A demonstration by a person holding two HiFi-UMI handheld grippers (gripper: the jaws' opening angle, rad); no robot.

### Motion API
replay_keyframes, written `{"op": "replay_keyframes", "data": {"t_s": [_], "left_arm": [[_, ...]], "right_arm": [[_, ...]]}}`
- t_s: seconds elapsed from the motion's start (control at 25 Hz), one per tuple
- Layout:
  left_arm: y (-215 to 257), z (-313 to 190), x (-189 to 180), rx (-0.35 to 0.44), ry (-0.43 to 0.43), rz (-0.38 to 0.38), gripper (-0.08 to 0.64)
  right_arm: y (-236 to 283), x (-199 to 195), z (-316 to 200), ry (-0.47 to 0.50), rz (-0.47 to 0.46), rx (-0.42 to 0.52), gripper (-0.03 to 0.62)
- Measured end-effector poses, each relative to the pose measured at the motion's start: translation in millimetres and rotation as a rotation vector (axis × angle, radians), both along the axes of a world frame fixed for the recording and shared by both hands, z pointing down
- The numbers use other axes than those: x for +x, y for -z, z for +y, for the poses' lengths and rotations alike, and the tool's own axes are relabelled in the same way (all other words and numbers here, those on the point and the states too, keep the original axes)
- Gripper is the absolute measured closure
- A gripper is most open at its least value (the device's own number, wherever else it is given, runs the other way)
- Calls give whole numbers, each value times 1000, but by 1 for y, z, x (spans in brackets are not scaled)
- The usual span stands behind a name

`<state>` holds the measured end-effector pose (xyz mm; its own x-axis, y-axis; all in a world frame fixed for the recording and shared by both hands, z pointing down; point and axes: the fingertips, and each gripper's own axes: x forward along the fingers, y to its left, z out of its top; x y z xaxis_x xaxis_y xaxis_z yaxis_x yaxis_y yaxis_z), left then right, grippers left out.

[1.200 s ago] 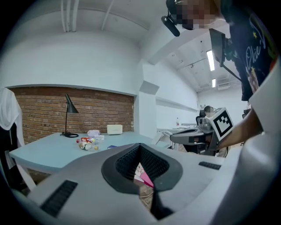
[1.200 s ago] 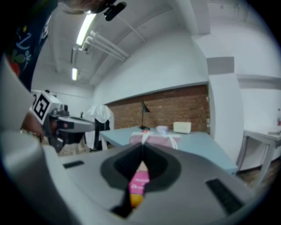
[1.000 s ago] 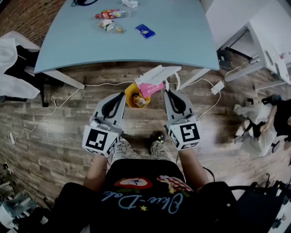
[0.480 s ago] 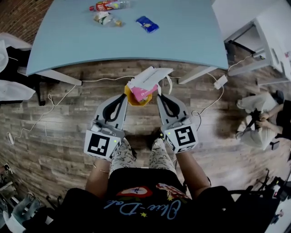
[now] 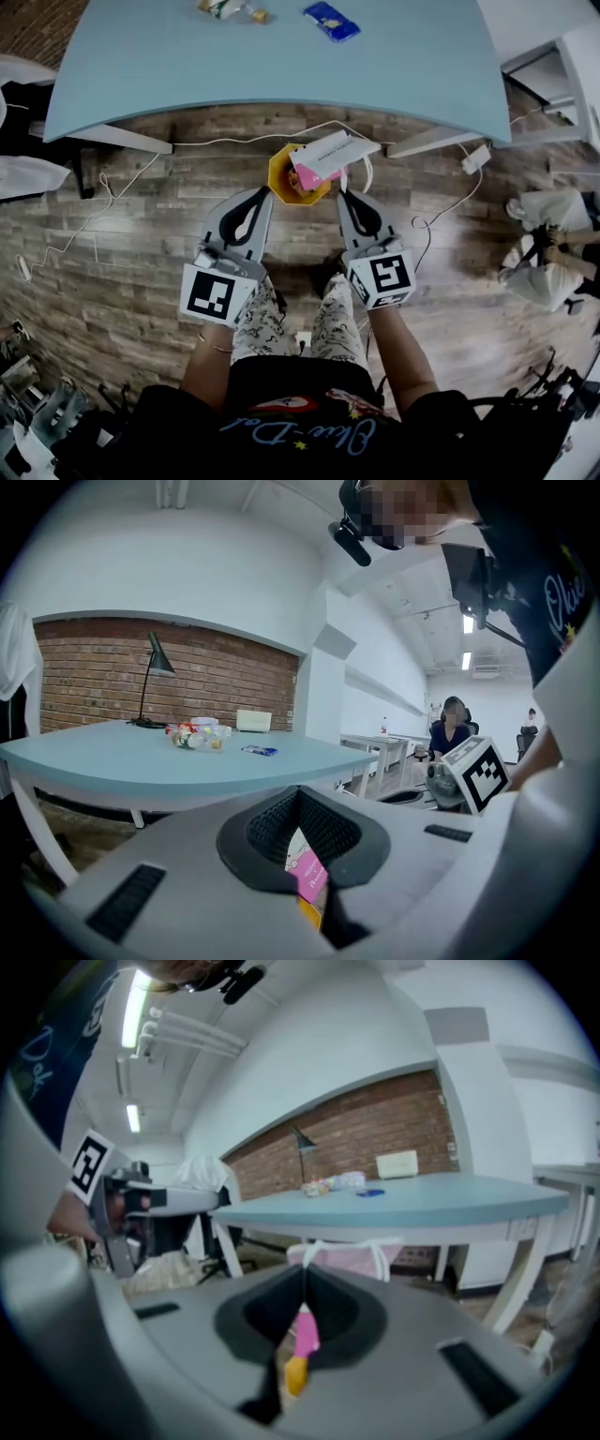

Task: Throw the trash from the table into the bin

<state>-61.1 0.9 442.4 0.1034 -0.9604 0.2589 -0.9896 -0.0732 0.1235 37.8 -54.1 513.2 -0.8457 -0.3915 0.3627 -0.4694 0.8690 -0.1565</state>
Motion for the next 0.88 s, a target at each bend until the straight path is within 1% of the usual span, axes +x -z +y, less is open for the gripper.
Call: {"op": "replay_keyframes", "data": {"t_s": [0.2, 0.4, 0.8, 0.88], "left_arm": [[-17, -5, -7, -2, 2, -3, 552], [-39, -3, -12, -5, 3, -1, 552], [-77, 8, -30, -22, 34, 3, 552], [-85, 10, -33, -30, 39, 11, 552]], "right_arm": [[-33, -5, -4, -18, 10, -34, 580], [-63, -12, -1, 2, 21, -43, 580], [-134, -29, 2, 4, 58, -67, 580], [-152, -31, 3, 11, 81, -79, 580]]}}
